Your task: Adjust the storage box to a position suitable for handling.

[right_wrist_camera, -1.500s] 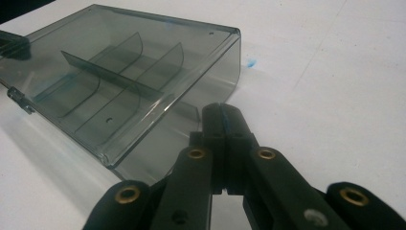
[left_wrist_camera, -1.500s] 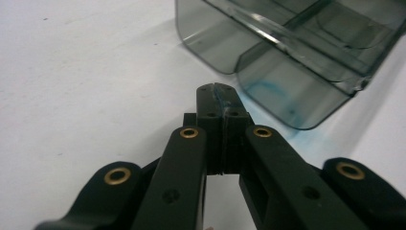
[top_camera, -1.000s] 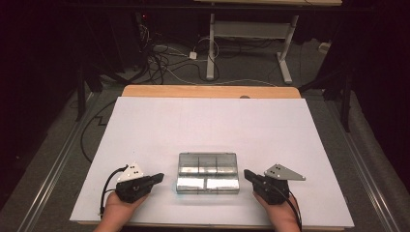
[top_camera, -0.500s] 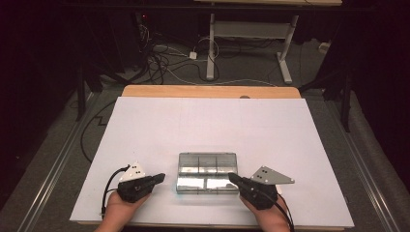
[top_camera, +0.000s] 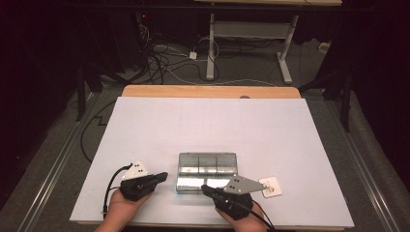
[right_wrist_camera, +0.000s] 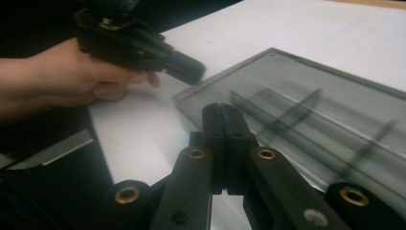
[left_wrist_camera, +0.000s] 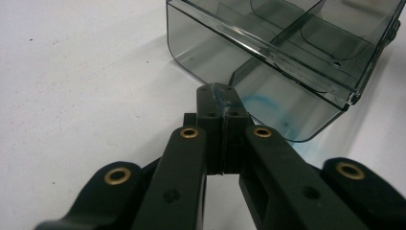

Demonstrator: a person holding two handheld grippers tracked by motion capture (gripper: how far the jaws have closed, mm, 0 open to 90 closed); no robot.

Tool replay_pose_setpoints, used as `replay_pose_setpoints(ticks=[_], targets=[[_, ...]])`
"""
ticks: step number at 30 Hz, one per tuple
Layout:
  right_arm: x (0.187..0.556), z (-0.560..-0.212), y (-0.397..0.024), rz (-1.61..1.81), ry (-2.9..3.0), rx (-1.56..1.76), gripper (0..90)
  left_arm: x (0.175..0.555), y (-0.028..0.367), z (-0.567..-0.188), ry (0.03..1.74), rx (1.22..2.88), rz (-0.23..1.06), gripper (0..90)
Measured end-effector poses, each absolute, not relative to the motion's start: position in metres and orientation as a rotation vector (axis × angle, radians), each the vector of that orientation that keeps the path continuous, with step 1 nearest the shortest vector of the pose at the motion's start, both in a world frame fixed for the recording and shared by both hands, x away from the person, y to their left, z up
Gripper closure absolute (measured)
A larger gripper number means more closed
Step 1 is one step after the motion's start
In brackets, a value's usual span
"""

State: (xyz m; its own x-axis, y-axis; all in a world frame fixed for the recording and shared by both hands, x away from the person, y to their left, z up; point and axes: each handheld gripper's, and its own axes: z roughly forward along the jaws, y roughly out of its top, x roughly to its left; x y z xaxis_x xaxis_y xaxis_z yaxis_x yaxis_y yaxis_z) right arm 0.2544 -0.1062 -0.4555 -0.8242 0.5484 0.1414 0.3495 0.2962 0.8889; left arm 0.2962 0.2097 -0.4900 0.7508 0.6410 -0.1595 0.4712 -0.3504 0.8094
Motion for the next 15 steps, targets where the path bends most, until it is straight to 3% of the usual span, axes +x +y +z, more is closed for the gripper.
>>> replay_pose_setpoints(ticks=[15], targets=[[0.249,-0.485,-0.087,1.469,2.519,0.829,90.0,0.301,0.201,-0.486,0.807,2.012,0.210,87.8]])
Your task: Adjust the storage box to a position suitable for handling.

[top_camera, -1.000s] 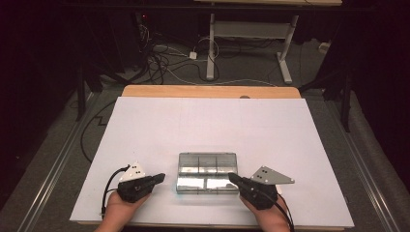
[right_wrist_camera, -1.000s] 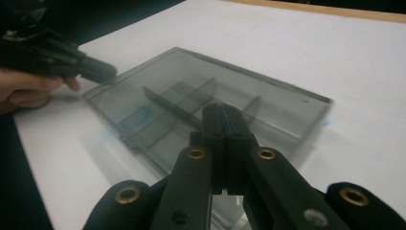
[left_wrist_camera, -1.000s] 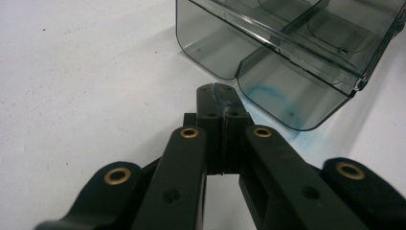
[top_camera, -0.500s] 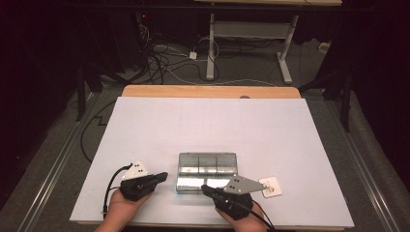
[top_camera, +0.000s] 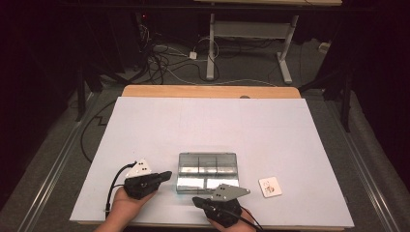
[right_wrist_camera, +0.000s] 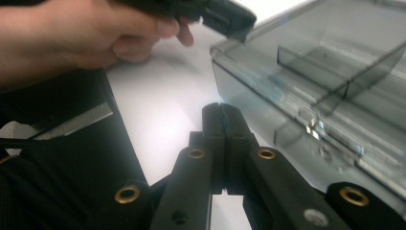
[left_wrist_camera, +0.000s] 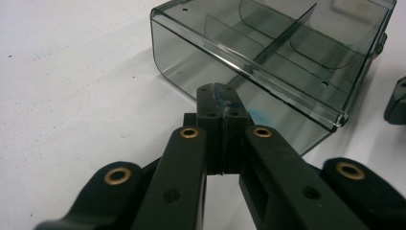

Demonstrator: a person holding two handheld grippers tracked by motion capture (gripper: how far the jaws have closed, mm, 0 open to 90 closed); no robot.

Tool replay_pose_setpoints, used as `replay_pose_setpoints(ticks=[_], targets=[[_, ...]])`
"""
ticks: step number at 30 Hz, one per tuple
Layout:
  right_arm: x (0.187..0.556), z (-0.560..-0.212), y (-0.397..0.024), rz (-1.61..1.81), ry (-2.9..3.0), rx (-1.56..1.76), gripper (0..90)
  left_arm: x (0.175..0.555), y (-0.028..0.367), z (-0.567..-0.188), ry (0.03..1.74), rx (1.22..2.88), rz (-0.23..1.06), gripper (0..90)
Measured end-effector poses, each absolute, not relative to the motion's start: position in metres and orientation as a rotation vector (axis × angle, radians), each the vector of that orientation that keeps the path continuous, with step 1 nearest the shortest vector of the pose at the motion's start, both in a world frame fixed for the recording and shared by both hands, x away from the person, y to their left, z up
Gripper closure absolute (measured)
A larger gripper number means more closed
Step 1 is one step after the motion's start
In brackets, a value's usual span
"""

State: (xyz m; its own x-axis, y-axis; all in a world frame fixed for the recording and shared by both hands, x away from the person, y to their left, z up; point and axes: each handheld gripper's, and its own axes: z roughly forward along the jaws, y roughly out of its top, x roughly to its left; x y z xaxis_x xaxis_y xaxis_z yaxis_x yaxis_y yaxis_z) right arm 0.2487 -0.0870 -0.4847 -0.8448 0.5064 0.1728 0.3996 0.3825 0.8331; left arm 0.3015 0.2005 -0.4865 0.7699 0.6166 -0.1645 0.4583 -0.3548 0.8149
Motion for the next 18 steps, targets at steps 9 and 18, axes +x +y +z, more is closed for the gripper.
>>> replay_pose_setpoints(ticks=[9,18], targets=[[0.249,-0.491,-0.099,1.416,2.513,0.905,90.0,0.308,0.199,-0.485,0.814,1.994,0.203,87.8],[0.248,-0.493,-0.110,1.342,2.515,0.947,90.0,0.309,0.196,-0.485,0.803,2.003,0.199,87.8]])
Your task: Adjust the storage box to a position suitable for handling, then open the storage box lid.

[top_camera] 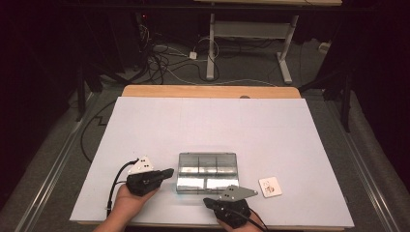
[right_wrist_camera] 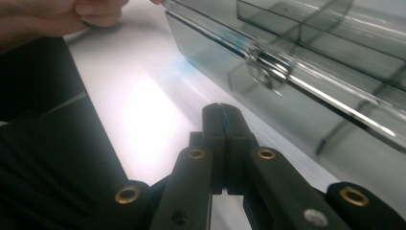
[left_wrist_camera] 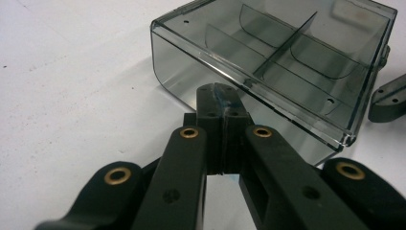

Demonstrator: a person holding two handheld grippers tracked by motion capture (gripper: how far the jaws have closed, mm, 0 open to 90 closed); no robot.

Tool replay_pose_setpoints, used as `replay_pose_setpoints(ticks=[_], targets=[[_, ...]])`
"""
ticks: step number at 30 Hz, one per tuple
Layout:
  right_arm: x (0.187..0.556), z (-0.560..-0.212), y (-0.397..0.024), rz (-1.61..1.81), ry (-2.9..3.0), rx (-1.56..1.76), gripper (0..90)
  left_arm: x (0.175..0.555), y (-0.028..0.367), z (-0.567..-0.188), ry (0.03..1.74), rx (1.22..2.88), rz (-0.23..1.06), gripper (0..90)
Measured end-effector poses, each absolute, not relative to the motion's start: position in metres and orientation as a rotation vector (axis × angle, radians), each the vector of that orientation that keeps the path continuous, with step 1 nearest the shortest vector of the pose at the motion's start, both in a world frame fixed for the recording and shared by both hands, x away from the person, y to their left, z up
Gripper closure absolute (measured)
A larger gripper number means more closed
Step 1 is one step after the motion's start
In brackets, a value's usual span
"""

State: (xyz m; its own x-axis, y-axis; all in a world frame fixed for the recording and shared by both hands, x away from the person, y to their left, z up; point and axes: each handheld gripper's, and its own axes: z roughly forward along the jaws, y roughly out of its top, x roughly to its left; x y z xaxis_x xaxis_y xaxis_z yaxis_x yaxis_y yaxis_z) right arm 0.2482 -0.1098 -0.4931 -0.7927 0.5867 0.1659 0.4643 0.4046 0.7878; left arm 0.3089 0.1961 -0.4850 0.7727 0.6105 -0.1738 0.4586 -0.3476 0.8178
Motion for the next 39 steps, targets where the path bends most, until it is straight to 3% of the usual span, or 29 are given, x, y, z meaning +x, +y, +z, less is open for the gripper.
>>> replay_pose_setpoints(ticks=[39], targets=[[0.260,-0.487,-0.112,1.406,2.467,0.958,90.0,0.295,0.196,-0.490,0.797,2.060,0.175,87.7]])
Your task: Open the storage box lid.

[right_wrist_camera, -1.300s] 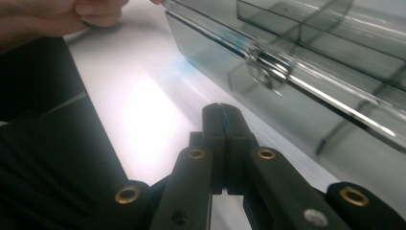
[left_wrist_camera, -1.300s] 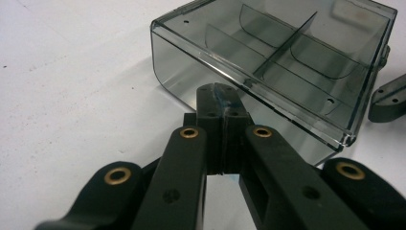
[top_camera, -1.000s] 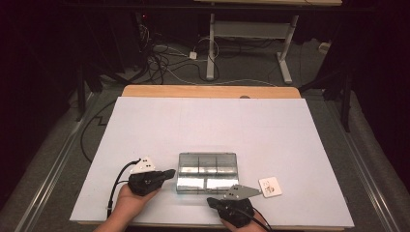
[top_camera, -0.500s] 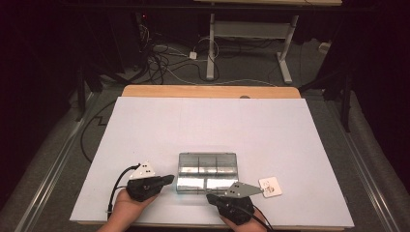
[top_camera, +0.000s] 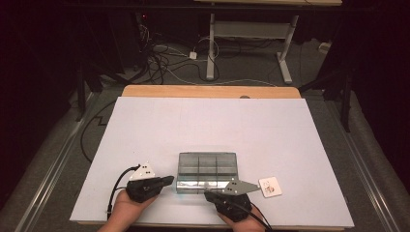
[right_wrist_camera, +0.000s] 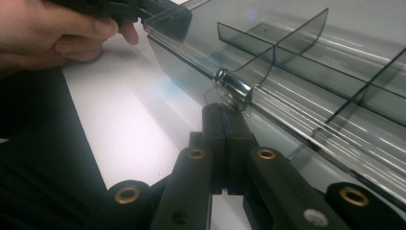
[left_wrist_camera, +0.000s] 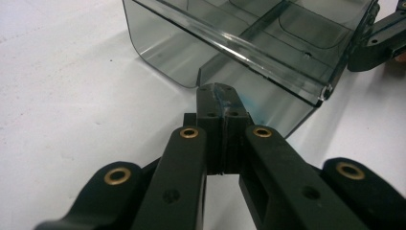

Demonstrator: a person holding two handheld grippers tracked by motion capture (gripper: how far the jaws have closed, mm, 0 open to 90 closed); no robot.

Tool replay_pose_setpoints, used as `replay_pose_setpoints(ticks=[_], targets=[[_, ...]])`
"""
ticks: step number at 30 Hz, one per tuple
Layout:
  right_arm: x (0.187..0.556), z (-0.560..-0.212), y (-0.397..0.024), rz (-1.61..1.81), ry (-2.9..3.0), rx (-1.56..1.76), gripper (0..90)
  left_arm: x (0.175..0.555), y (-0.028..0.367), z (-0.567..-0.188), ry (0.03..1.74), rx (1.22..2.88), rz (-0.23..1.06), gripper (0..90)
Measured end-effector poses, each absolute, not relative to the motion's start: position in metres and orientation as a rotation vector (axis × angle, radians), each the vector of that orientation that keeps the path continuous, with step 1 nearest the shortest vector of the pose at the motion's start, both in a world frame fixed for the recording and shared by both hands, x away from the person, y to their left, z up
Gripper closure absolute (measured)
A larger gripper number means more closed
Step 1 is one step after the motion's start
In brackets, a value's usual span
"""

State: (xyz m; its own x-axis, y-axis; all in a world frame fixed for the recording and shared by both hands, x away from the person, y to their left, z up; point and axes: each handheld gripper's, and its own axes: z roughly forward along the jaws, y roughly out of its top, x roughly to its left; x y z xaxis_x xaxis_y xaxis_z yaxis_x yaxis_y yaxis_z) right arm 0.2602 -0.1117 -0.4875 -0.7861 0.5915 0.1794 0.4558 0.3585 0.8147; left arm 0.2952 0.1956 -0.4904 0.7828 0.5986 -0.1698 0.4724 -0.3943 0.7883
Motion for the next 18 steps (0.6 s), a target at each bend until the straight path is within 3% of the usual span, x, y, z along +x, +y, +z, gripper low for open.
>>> replay_pose_setpoints(ticks=[18], targets=[[0.2608,-0.4912,-0.1125,1.299,2.511,0.989,90.0,0.2924,0.1968,-0.4892,0.797,2.051,0.175,87.7]])
